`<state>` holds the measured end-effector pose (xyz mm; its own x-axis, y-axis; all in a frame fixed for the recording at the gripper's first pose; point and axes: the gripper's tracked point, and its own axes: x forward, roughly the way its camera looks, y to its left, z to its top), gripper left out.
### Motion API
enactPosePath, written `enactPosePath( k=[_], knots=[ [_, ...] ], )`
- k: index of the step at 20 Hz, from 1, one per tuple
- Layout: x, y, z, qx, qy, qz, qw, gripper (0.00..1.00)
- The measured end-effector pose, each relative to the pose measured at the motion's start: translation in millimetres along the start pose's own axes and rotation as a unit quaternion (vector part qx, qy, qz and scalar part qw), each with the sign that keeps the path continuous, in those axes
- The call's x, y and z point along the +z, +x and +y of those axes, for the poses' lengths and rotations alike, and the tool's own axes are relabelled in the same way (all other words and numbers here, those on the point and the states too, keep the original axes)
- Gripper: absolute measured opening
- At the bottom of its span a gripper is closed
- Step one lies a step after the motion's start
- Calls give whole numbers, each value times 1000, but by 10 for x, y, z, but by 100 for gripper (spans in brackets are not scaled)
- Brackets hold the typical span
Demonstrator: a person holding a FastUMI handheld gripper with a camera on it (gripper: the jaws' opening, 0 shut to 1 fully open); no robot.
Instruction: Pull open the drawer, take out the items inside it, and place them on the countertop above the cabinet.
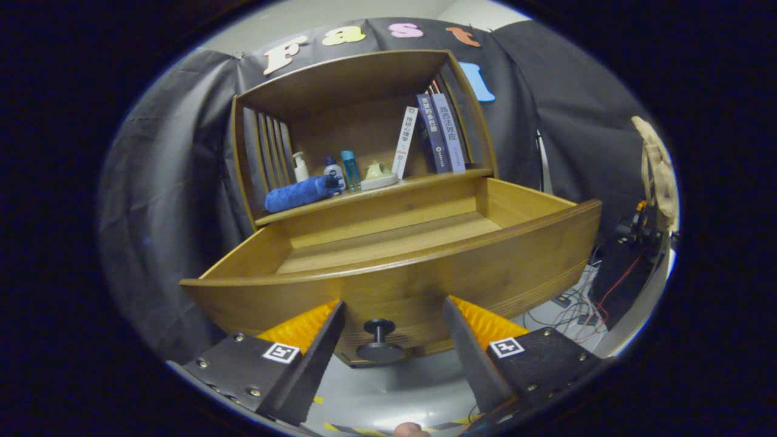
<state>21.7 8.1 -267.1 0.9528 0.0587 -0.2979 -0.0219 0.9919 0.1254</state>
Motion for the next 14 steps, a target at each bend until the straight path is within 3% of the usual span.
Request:
enactPosePath(
  k=[1,8,14],
  knots=[
    [-107,19,19,7,-2,18,1000,98],
    [-16,83,57,-5,-75,-17,997,98],
    [54,204,95,-5,-73,-32,997,98]
  ],
)
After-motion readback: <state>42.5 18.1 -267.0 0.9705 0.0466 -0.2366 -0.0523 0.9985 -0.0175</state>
